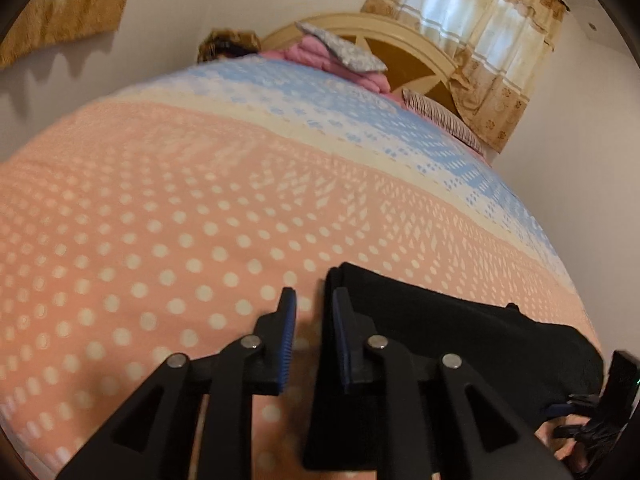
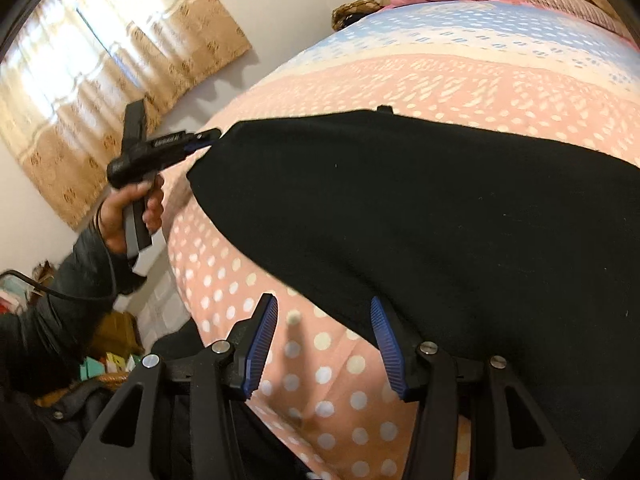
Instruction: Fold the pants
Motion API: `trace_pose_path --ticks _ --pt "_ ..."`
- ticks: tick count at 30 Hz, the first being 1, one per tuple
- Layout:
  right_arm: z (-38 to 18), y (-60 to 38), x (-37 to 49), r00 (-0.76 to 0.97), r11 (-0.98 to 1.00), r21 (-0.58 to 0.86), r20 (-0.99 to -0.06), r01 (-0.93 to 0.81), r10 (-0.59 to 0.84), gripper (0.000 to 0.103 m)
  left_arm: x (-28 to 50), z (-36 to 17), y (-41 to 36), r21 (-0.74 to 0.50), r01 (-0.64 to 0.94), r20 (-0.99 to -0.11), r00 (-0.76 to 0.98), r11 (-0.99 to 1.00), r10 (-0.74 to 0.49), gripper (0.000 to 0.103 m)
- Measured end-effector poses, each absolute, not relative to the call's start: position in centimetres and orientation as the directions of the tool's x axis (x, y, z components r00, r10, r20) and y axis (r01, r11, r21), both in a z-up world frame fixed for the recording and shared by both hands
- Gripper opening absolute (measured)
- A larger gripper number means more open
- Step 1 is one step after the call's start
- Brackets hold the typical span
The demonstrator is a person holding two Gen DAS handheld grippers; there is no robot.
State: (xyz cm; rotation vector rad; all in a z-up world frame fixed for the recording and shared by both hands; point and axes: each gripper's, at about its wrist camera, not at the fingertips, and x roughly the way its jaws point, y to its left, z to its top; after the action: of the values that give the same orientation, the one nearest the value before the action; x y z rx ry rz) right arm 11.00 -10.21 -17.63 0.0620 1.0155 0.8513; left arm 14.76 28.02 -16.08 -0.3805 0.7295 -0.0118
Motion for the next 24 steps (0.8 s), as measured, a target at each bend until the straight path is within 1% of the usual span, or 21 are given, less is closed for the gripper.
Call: trace_pose_path --ticks 1,3,5,7,10,12,14,17,18,20,21,23,24 --pt "-17.4 -10.3 10.8 0.251 0.687 0.41 -0.72 -0.6 0.648 0.051 14.2 -15.7 27.6 -0.321 -0.119 -0.642 0.757 0.939 -0.123 0.022" --pt "-16.5 -11.0 10.2 0.29 0.698 0.368 -0.718 -0.614 0.633 0.051 13.6 -15.3 27.1 -0.305 -0.118 -0.636 0.764 0.945 -0.11 0.028" --pt "-15.8 -12.3 9.8 0.321 0.711 0.35 -0.711 -0.61 0.625 0.051 13.1 -14.9 26.1 -0.292 -0.114 -0.629 0.771 0.95 -0.101 0.044" --pt "-15.1 -14.3 9.7 0.357 0.731 0.35 -0.698 -0.585 0.62 0.051 12.8 -14.4 24.7 -0.284 -0.092 -0.617 0.779 0.954 -0.108 0.05" --pt "-13.7 -19.4 9.6 0.451 0.792 0.335 -0.68 -0.51 0.578 0.051 13.0 -13.8 22.5 -0.276 -0.046 -0.607 0.783 0.96 -0.137 0.051" --pt "-12.5 -24.0 9.2 0.538 0.846 0.316 -0.663 -0.429 0.52 0.051 13.2 -13.7 20.9 -0.271 -0.01 -0.601 0.783 0.963 -0.161 0.056" --pt "-11.4 -29.0 8.6 0.614 0.89 0.306 -0.645 -0.337 0.454 0.051 13.6 -13.9 19.3 -0.256 0.018 -0.604 0.778 0.966 -0.175 0.057" --pt "-9.9 -37.7 7.4 0.724 0.956 0.271 -0.637 -0.113 0.266 0.051 14.4 -14.5 17.7 -0.255 0.043 -0.616 0.763 0.966 -0.197 0.057" --pt "-9.6 -40.9 6.8 0.747 0.968 0.252 -0.641 -0.013 0.177 0.051 14.7 -14.8 17.3 -0.265 0.052 -0.62 0.756 0.963 -0.212 0.057" --pt "-9.5 -46.7 5.7 0.757 0.954 0.246 -0.652 0.174 0.03 0.051 14.8 -15.1 16.8 -0.264 0.053 -0.627 0.75 0.963 -0.213 0.057" --pt "-9.7 -49.6 4.9 0.755 0.93 0.266 -0.656 0.253 -0.017 0.051 14.8 -15.4 16.4 -0.266 0.055 -0.63 0.746 0.962 -0.217 0.057" --pt "-10.4 -54.0 3.8 0.743 0.889 0.3 -0.666 0.347 -0.066 0.051 14.8 -15.8 16.3 -0.271 0.053 -0.637 0.739 0.961 -0.22 0.057" --pt "-10.7 -55.1 3.7 0.734 0.881 0.298 -0.675 0.368 -0.078 0.051 14.7 -16.0 16.2 -0.27 0.049 -0.642 0.735 0.962 -0.218 0.057"
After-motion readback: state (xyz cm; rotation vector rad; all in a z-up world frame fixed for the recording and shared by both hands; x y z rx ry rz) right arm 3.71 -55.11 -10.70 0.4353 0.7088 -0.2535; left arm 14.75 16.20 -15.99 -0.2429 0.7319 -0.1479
